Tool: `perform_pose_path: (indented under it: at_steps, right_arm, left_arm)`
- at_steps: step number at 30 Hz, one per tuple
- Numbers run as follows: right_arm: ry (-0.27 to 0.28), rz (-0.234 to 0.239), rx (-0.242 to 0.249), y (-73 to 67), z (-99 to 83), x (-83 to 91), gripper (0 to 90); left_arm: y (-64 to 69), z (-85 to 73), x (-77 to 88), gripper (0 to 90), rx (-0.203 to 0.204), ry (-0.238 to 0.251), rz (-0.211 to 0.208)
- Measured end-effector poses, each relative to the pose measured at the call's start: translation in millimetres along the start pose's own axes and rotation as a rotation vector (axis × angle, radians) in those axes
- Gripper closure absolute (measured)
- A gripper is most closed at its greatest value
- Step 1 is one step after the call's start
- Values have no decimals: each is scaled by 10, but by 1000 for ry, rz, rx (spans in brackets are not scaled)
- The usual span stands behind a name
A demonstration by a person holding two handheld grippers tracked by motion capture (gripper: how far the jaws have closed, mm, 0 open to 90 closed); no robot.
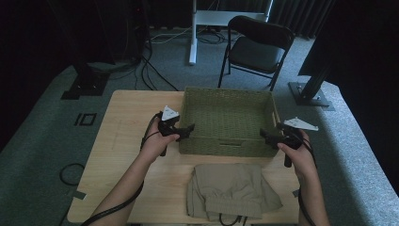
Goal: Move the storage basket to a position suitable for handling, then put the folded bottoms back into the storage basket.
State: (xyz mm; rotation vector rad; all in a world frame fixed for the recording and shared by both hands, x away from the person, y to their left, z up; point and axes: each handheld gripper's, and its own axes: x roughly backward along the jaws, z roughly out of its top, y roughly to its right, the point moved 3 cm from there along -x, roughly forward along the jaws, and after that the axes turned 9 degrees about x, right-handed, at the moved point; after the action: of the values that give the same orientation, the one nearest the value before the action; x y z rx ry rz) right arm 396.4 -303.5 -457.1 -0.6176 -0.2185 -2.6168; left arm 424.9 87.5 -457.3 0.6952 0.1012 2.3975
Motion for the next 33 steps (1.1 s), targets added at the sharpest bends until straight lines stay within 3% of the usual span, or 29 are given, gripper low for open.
perform_pose_path:
  at_steps: [2,6,18,22,29,33]
  right_arm:
    - [9,6,19,-39,-4,25,134]
    - [18,15,28,-82,-10,59,134]
    - [15,46,57,-193,-70,128,134]
    - [13,65,64,-249,-99,147,134]
    - [6,89,85,-337,-155,229,135]
    - [11,97,90,-377,-186,279,135]
  left_arm:
    - [52,-22,66,251,-22,-5,-32]
    - [95,-88,137,251,-43,-13,-49]
    - [75,-257,271,251,-34,-9,-69]
    - [138,-280,317,251,-31,0,-102]
    - [300,-398,382,251,-73,-32,-137]
    - [390,-469,384,251,-78,-40,-155]
